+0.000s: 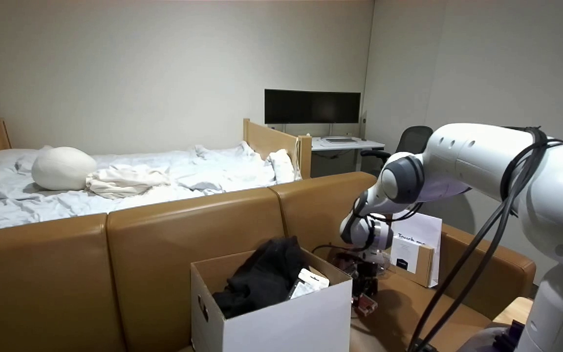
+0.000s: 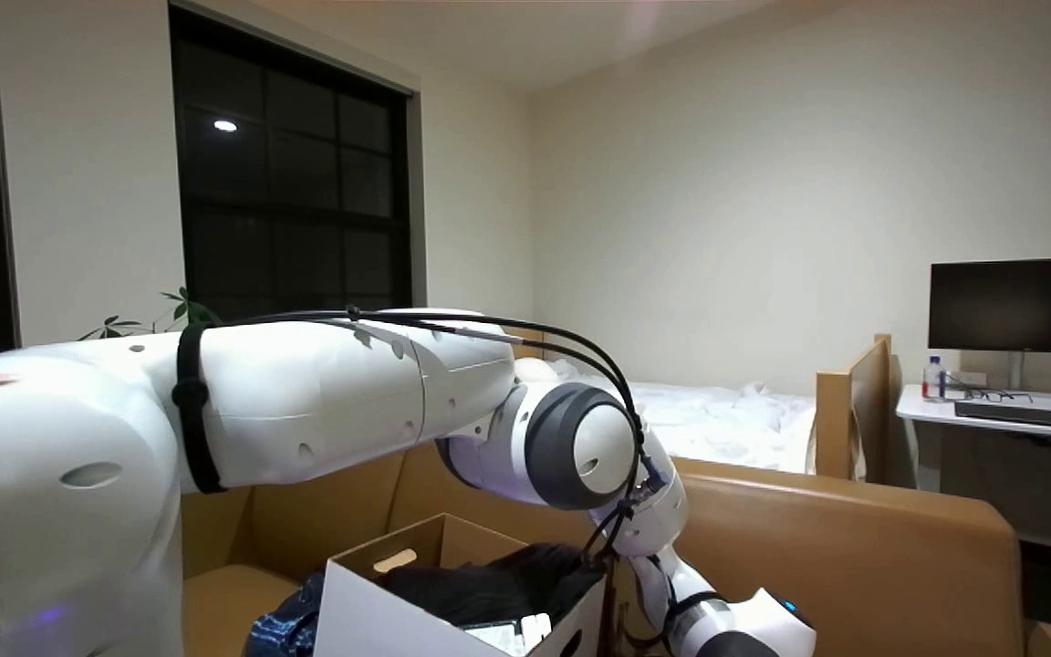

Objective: Pick up the packet and the card box and put them in the storage box

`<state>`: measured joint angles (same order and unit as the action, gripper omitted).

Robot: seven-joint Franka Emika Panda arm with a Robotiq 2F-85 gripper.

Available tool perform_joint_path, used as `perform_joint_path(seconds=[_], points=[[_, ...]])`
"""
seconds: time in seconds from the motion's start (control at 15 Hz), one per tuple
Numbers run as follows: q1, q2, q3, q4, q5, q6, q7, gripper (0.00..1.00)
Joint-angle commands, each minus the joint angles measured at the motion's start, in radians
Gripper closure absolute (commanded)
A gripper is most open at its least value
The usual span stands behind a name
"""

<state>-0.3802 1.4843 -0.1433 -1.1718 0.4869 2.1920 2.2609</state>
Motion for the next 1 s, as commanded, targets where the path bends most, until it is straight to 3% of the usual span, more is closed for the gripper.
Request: perform_joint_path(seconds=[0.0,0.2,0.6,0.93], points=[[-0.075,-0.075,0.034,-0.084,0.028,0.019,-0.144,0.49],[-0.102,-0.15,0.049,-0.14,0.006,-0.037,-0.281,0.49],[-0.074,-0.364,0.043,-0.294,-0.066,-0.24,-0.497,0.49],[0.043,-0.593,-0.019,-0.5,-0.105,-0.306,-0.628,0.49]])
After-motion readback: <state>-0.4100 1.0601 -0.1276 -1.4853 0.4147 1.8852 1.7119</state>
